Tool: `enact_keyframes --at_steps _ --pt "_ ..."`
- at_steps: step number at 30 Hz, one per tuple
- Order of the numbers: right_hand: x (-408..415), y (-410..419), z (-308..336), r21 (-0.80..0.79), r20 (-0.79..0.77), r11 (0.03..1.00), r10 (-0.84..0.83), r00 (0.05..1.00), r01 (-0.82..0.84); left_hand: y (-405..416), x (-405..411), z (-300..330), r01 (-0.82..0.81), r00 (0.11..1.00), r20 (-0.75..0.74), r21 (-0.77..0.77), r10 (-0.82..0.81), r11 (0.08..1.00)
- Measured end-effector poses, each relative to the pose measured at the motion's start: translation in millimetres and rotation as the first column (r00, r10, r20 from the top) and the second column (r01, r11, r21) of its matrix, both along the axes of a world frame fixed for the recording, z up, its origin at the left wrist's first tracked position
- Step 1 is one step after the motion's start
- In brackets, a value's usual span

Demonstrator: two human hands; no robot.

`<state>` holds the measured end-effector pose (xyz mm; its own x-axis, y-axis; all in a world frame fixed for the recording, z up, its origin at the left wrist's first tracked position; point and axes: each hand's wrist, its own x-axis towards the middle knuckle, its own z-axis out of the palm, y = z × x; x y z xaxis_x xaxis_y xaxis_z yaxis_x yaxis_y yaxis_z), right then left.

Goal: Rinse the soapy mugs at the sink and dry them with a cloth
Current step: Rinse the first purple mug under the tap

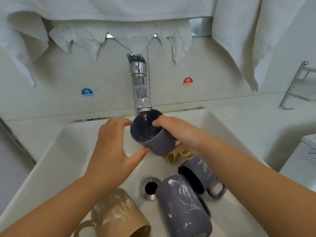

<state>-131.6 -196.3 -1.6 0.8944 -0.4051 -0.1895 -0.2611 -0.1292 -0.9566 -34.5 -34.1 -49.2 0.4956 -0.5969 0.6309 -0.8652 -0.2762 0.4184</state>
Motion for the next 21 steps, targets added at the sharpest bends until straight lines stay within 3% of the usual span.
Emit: enact_keyframes --at_steps 2,4,7,9,12,16,18,21 --pt "1 -4 -1 -0.085 0.000 0.996 -0.017 1.000 0.017 -3 -4 1 0.153 0.960 0.229 0.058 -0.162 0.987" --pt "3 -4 -4 -0.148 0.013 0.989 -0.028 1.000 0.029 -8 -10 -3 0.233 0.954 0.170 0.107 -0.249 0.967" --pt "7 -2 -10 -0.238 0.045 0.969 -0.062 0.997 0.071 -15 -16 -4 0.223 0.970 0.063 0.156 -0.235 0.962" --pt "9 -2 -12 -0.277 0.076 0.957 -0.067 0.995 0.086 -17 -13 0 0.236 0.965 0.046 0.288 -0.260 0.928" --pt "8 1 -13 -0.365 0.080 0.930 -0.010 0.997 0.039 -13 -8 7 0.180 0.945 0.160 0.468 -0.284 0.865" --pt "7 1 -13 -0.409 0.047 0.912 0.020 0.999 0.001 -11 -12 9 -0.036 0.940 0.293 0.591 -0.173 0.806" --pt "8 -1 -15 -0.397 0.057 0.918 0.020 0.998 0.004 -16 -19 5 0.049 0.952 0.236 0.516 -0.197 0.855" --pt "7 -1 -17 -0.398 0.085 0.917 0.013 0.996 0.022 -17 -25 4 0.252 0.964 -0.164 0.327 -0.208 0.911"
